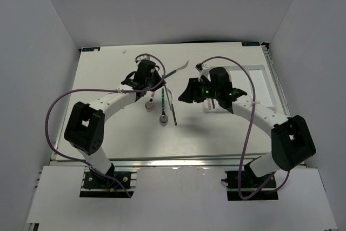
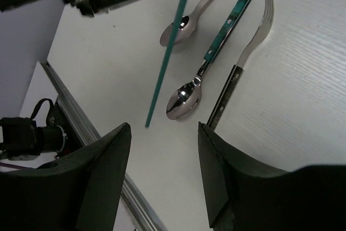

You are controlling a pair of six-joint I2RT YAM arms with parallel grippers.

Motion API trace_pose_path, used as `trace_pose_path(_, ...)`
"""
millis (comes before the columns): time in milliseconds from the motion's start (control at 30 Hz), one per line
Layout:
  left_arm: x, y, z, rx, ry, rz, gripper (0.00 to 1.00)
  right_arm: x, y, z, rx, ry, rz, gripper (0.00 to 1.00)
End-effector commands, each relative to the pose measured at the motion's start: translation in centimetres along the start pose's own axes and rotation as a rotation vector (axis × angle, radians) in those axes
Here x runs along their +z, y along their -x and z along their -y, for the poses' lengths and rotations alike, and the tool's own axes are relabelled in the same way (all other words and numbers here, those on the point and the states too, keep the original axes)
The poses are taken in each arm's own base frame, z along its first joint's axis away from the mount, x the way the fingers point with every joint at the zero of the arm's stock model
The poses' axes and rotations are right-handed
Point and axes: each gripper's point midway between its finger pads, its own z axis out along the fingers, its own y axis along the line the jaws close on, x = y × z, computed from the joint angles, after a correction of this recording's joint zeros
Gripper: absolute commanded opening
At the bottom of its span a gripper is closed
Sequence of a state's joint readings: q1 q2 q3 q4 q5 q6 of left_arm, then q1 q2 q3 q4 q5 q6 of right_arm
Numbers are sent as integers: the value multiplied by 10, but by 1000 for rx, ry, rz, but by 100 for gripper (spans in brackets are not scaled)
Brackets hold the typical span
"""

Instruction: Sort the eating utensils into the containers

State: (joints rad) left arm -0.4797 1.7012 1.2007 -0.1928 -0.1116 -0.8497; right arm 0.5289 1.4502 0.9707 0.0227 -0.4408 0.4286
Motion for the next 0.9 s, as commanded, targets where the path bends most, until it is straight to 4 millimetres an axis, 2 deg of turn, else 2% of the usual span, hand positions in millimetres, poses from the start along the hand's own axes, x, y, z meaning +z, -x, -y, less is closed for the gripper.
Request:
trace_pose_path(0,-20,-18,52,44,-243,-47,0,15,25,-19,48,39,85,58)
trace_pose_path(133,-39,-26,79,39,-374,-52,0,28,21,-15,86,4,72,58)
trace_pose_path(233,-48,-31,90,51,-416,-51,0,35,17,-11,68,-49,63,56)
trace_pose_path(333,-53,-35,96,41,-447,-54,0,39,13,-8,70,-67,55,54)
trace_pose_path(467,-58,-38,102,21,-486,-60,0,44,13,-9,82,-56,56,47)
trace_pose_path(533,-58,-40,103,18,-497,-59,0,46,14,-8,84,-58,56,38)
trace_pose_path(567,-58,-40,103,18,-497,-57,0,46,13,-7,84,-59,54,28)
trace_pose_path(633,-60,-38,103,20,-500,-48,0,47,14,-5,76,-70,56,13)
trace_pose_path(667,-60,-38,103,24,-499,-46,10,47,12,-2,76,-85,52,0)
trace_pose_path(733,-61,-33,100,41,-473,-30,31,43,14,8,56,-141,65,0)
trace_pose_path(767,-62,-27,101,54,-456,-10,54,41,16,13,42,-172,70,0)
trace_pose_path(800,-61,-28,89,71,-393,-21,64,36,16,29,42,-254,69,0)
trace_pose_path(833,-66,-20,86,103,-364,9,77,30,14,42,19,-311,52,0)
trace_pose_path(867,-67,-2,77,114,-278,77,87,23,21,57,14,-372,61,0)
